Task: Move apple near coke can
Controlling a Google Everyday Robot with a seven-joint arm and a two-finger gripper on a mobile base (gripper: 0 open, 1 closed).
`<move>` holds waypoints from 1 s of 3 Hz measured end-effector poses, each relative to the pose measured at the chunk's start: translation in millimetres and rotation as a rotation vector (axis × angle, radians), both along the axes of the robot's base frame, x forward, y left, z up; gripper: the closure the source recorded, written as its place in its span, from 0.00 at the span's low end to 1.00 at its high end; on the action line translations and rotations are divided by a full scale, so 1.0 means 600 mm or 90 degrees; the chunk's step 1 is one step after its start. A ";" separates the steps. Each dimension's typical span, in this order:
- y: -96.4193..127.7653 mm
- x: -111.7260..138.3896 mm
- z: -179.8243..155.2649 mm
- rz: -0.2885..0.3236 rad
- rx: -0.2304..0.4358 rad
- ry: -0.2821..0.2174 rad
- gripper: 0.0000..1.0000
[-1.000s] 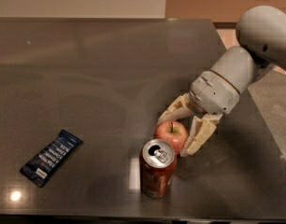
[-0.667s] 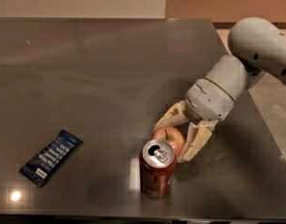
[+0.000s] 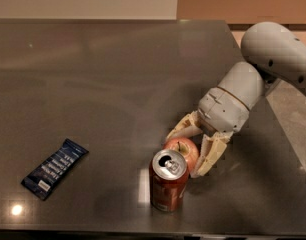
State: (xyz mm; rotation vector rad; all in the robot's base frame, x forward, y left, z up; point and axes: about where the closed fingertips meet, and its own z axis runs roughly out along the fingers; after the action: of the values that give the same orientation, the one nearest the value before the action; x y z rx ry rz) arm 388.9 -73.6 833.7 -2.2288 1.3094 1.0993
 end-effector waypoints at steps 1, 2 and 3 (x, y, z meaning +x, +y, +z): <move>-0.001 -0.002 0.000 0.013 -0.002 -0.003 0.37; -0.001 -0.003 -0.002 0.020 -0.004 -0.004 0.13; 0.000 -0.006 -0.002 0.025 -0.005 -0.004 0.00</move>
Offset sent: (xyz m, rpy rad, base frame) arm -0.0262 -0.0177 0.0032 -0.0332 0.0637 0.1238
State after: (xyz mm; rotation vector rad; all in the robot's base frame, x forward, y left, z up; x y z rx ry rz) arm 385.6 -73.3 832.6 -2.2706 1.2755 1.1021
